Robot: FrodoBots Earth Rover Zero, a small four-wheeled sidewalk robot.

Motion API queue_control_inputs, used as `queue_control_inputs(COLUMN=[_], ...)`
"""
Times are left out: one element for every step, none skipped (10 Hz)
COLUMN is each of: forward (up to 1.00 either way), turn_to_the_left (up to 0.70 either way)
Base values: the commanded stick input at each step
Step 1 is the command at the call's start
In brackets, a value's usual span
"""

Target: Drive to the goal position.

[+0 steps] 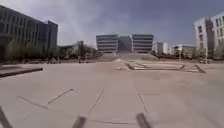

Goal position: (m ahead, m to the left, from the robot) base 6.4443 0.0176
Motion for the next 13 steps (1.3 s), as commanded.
queue_control_inputs(forward=[1.00, 1.00, 1.00, 1.00, 1.00, 1.00, 1.00, 1.00, 1.00, 1.00, 1.00, 1.00, 1.00], turn_to_the_left=[0.00, 0.00, 0.00, 0.00, 0.00, 0.00, 0.00, 0.00, 0.00, 0.00, 0.00, 0.00, 0.00])
